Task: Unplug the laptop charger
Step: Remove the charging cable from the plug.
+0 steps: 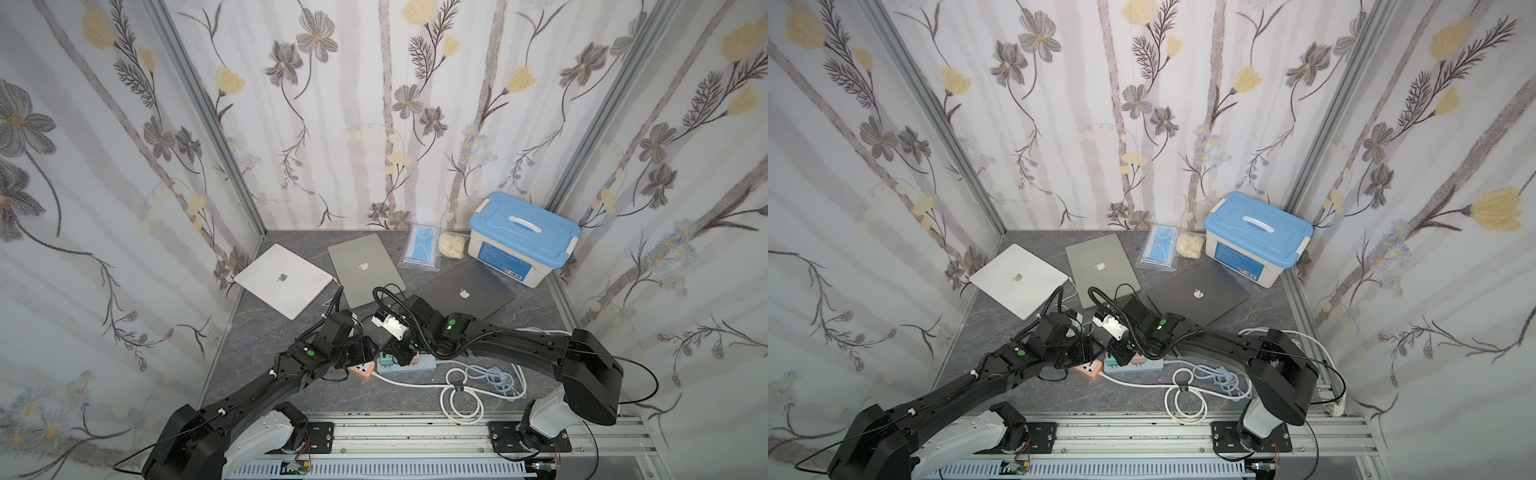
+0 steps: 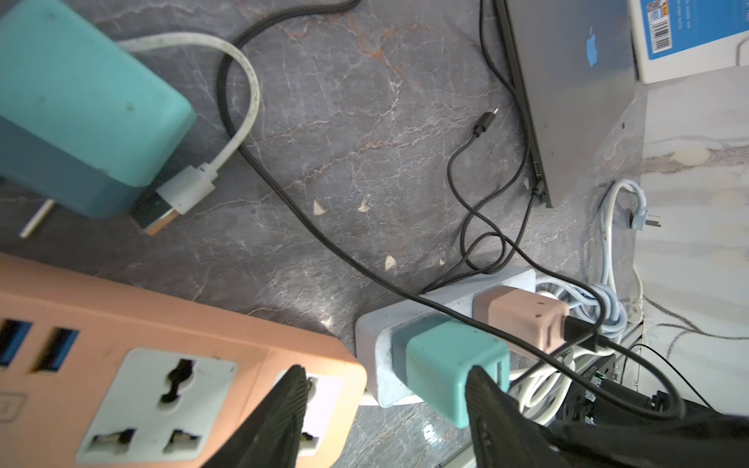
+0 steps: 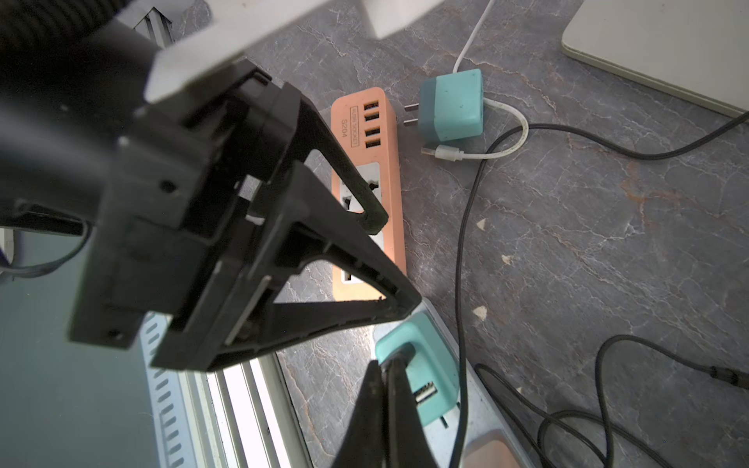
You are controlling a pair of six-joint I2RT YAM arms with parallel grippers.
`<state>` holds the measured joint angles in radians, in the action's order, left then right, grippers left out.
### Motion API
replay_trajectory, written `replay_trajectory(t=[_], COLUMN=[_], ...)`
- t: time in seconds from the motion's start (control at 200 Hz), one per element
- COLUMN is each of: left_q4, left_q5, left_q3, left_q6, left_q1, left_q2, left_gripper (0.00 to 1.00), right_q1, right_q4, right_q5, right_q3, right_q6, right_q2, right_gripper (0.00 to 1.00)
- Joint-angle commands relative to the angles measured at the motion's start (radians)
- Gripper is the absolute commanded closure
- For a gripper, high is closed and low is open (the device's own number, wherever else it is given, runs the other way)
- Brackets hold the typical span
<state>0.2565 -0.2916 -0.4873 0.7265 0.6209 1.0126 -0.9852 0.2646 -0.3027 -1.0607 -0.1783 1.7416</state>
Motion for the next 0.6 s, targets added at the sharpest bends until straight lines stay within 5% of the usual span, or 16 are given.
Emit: replay_trajectory(t=[0.0,0.594], left_q4=[0.014,-0.046], left_q5=[-0.032,-0.066], left_q3=[-0.012,0.04], left_q6=[-0.021,0.007], left_q1=[0.0,0.0], left_q2=[-0.024,0.079], left_gripper=[0.34,0.34], right_q1=[0.003,0.008], right_q4=[-0.06,-0.109], right_q5=[0.018,-0.008], right_q3=[0.001,-0.004], right_q6=[-0.006,-0.025], right_q2=[0.009,0.042], right_gripper=[1.0,1.0])
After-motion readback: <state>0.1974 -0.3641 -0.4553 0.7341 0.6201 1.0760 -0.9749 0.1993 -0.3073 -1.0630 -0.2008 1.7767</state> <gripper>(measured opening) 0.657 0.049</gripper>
